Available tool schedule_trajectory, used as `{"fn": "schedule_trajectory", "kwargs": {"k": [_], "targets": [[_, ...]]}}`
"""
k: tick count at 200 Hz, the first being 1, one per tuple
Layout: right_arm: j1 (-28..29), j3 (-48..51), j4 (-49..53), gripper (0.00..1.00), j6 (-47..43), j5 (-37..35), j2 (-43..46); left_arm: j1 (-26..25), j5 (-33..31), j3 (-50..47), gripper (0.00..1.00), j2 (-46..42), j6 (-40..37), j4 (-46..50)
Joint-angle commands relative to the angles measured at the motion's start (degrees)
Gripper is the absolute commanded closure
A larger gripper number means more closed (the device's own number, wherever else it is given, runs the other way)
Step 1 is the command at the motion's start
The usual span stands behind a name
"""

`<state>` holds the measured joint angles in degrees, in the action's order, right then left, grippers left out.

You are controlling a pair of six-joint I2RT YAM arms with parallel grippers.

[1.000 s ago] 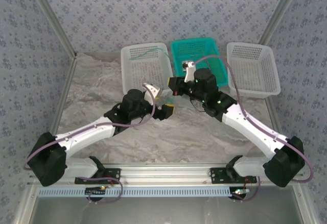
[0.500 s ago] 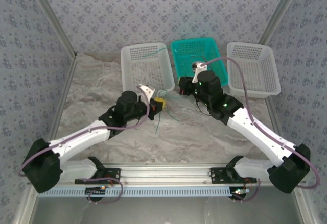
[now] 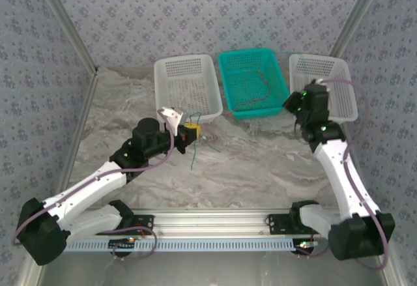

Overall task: Untangle the cables
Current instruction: Place the cable in the container, then straighten the cable.

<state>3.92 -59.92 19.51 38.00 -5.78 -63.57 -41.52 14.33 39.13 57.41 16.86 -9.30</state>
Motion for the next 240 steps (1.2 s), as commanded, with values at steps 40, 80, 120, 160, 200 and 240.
{"fn": "schedule_trajectory", "kwargs": {"k": [40,80,120,160,200,240], "targets": [[-15.6,-16.99,-0.93,1.0,9.88,-1.77,-24.24,-5.79,1.62,3.73,1.0,-3.09,-2.26,2.27],[-18.44,-32.08,5.4,0.85,9.13,-2.21,-43.41,-7.24,-0.58,2.17,1.0,-4.58,-1.0,1.64],[-18.38,-40.54,13.31,0.28,5.13,-2.15,-47.5,-7.54,-3.52,3.56,1.0,-5.38,-1.56,6.32],[-15.57,-27.0,4.19,0.31,0.48,12.76,-33.77,-7.23,-11.23,6.08,1.0,-3.63,-2.88,9.85],[-1.91,-8.93,-10.96,0.33,-6.48,29.43,-13.3,-1.44,-3.47,7.93,1.0,1.65,0.1,6.04],[13.81,-2.19,-3.75,0.33,-20.42,46.92,-6.52,4.64,8.5,9.65,1.0,7.69,5.75,-2.7]]}}
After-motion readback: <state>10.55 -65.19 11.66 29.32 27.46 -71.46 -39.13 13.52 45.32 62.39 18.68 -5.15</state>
